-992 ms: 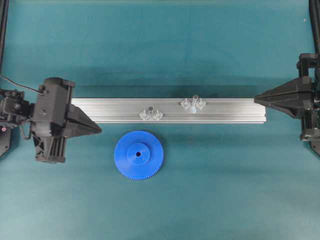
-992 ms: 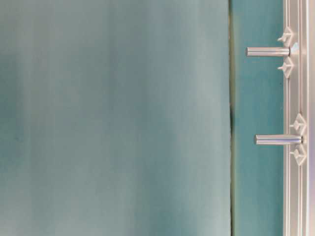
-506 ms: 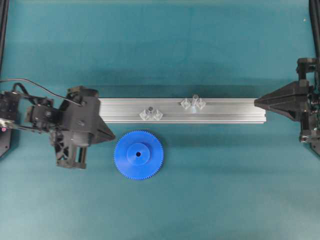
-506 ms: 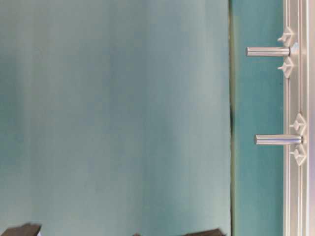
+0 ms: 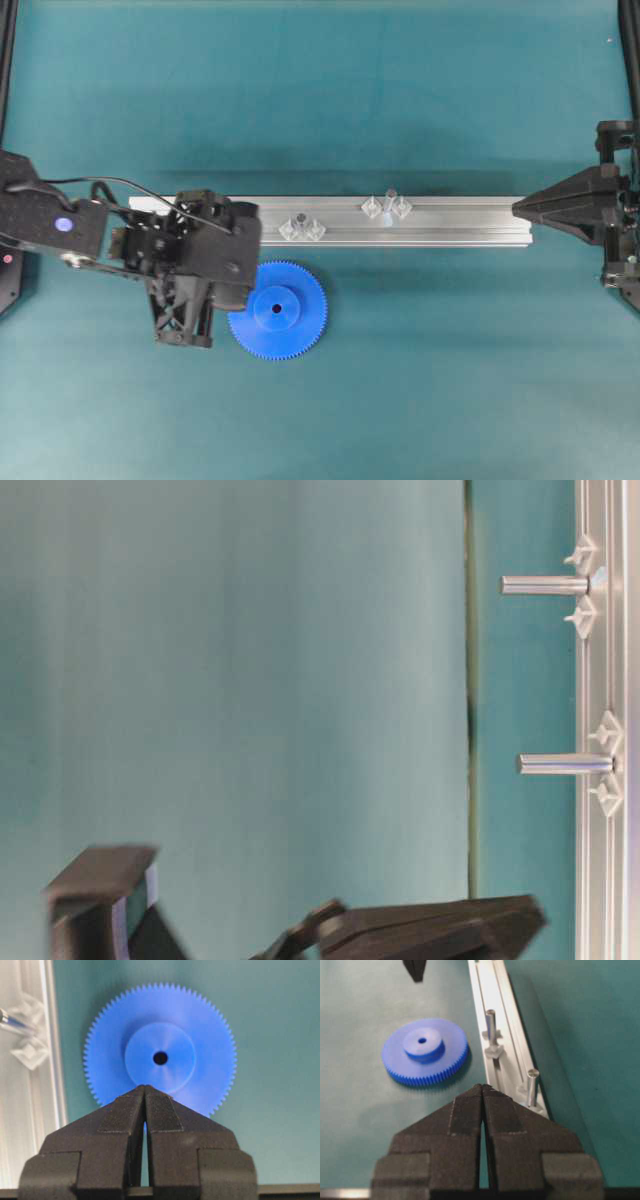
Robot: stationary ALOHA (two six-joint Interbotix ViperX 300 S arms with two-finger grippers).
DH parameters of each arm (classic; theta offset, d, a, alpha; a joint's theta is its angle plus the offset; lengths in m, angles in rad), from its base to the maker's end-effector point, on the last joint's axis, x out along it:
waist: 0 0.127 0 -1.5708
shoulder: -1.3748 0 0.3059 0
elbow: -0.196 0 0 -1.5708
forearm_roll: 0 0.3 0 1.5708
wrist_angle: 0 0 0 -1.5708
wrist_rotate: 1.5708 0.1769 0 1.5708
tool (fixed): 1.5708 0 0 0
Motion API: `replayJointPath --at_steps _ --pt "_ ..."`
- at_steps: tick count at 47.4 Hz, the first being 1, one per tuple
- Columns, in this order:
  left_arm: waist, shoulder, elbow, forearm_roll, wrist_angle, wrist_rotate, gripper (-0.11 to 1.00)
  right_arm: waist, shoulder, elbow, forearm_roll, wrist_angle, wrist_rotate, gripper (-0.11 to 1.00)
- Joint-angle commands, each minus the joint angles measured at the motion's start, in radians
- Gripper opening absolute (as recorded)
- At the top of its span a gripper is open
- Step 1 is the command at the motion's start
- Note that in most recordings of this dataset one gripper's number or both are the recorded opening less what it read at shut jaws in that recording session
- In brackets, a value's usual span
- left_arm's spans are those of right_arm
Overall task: Find the location of the shaft and insert the large gear.
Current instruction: 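Move the left gripper over the blue gear's hub, then lower the open left gripper around the blue gear's hub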
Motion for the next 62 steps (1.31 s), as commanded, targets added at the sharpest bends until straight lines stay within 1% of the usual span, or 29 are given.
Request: replayJointPath --at_steps 1,6,19,35,55,62 --pt "-0.008 0.011 -0.046 0.003 0.029 0.002 0.0 -0.003 0.003 -0.008 0.0 -0.005 0.009 -0.01" --pt "-0.008 0.037 -0.074 0.003 0.066 0.003 0.0 -0.003 0.003 -0.006 0.0 -0.005 0.009 -0.01" --pt "-0.014 0.097 -0.127 0.003 0.097 0.005 0.0 -0.003 0.003 -0.003 0.0 -0.005 0.009 -0.01" --pt "-0.031 0.193 -0.213 0.003 0.187 0.006 0.0 -0.003 0.003 0.002 0.0 -0.005 0.009 -0.01" --pt "-0.031 0.253 -0.273 0.003 0.23 0.005 0.0 -0.003 0.002 0.003 -0.002 -0.005 0.009 -0.01" --pt "-0.031 0.276 -0.301 0.003 0.272 0.005 0.0 -0.003 0.002 0.005 0.0 -0.005 0.011 -0.01"
